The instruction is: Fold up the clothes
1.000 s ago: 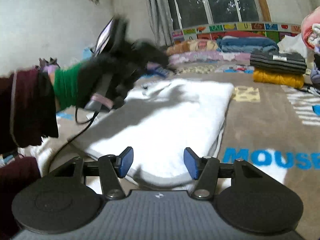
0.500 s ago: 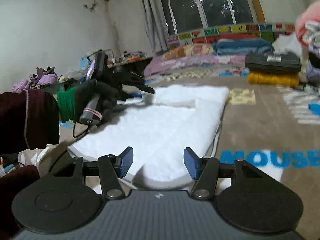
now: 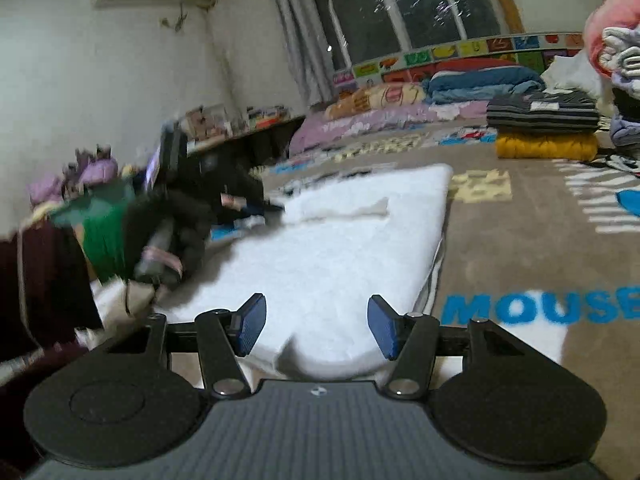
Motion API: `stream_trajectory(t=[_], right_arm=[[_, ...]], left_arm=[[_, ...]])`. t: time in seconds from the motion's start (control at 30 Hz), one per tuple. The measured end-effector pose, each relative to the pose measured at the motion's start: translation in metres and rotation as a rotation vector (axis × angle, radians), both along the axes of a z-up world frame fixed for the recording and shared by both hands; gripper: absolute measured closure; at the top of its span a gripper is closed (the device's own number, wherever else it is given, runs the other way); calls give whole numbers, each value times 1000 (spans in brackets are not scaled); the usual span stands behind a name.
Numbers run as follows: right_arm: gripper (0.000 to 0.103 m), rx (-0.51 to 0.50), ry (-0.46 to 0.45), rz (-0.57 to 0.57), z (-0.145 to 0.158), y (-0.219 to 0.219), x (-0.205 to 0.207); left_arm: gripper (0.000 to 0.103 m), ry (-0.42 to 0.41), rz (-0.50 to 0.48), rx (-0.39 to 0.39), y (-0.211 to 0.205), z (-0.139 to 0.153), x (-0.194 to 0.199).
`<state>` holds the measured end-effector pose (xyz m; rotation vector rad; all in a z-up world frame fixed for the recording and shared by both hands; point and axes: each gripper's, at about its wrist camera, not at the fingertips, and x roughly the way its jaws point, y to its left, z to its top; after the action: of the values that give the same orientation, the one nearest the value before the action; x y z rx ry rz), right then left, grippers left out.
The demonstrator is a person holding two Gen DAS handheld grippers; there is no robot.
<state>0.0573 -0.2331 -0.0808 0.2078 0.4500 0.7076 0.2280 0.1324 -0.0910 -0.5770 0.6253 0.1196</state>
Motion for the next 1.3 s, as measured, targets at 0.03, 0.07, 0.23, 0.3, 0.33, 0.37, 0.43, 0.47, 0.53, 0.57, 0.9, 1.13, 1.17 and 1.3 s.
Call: stream_trajectory(t=[0.03,0.07,0.23,0.3,0.33,0.37,0.43,0.47,0.53,0.57,0.9,1.13,1.17,1.3], right_arm=[[46,22,3,-22,7,-5,4],[46,45,6,-52,15,-10,11],[46,-9,-15,-50,46,-9,91],[46,-43,-3,-11,51,1,134],[46,-52,13,6,50,7,157],[46,-62,29,23,50,12,179],[46,-69,78,26,40,21,222],[46,-70,89,24,35,25,237],[46,-72,119,36,23,31,262],[46,-71,142,40,16,34,275],[74,102,395,20,-31,12,317],[68,75,268,3,4,2,275],[68,49,258,28,8,5,266],[68,55,313,74,9,9,249]], left_arm=[[98,5,-1,-4,1,-2,0],[98,7,-1,-6,1,-3,0],[98,2,-7,18,-3,-3,-1],[98,6,-6,7,-1,-5,-1],[98,6,-6,2,0,-6,-1],[98,6,-7,-2,0,-6,-1],[98,6,-10,-6,1,-6,-2],[98,6,-12,-7,1,-7,-2],[98,5,-16,-5,1,-7,-2],[98,5,-19,-2,1,-8,-3],[98,-10,-28,16,0,-3,-6],[98,-83,-57,63,-8,24,-16],[98,-95,-67,80,-11,29,-17],[98,-160,-130,202,-36,53,-24]])
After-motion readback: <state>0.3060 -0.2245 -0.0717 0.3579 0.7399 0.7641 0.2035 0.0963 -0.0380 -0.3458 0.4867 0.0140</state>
